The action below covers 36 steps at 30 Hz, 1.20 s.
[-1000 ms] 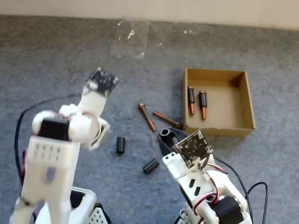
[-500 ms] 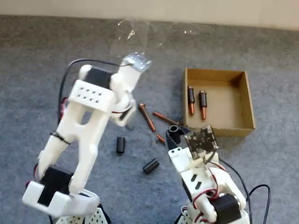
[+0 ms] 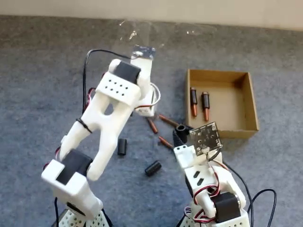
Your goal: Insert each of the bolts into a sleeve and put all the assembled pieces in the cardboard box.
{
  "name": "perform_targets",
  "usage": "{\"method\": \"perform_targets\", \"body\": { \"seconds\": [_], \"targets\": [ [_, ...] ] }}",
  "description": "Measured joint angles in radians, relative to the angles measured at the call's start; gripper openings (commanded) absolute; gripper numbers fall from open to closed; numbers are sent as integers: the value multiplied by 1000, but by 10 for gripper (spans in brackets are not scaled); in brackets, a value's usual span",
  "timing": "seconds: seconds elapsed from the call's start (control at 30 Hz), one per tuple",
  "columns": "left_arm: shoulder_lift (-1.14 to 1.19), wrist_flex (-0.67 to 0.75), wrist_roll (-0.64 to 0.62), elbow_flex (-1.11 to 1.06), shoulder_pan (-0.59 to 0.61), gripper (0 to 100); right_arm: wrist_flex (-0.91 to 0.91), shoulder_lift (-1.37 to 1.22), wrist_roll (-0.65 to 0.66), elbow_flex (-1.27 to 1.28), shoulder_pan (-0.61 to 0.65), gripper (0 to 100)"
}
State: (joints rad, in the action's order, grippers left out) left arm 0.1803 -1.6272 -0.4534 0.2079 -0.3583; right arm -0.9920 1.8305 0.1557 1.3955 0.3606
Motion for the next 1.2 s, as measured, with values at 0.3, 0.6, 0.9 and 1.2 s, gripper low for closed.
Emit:
{"method": "perform_targets", "body": {
  "seconds": [0.3, 0.6, 0.9, 1.2],
  "targets": [
    [186, 186, -235, 12, 0, 220, 0, 0, -6, 26, -2, 4],
    [301, 313, -405, 12, -2, 220, 0, 0, -6, 26, -3, 4],
    [328, 358, -511, 14, 57, 213, 0, 0, -6, 26, -3, 4],
    [328, 373, -519, 14, 57, 44, 0, 0, -6, 26, -3, 4]
  ]
}}
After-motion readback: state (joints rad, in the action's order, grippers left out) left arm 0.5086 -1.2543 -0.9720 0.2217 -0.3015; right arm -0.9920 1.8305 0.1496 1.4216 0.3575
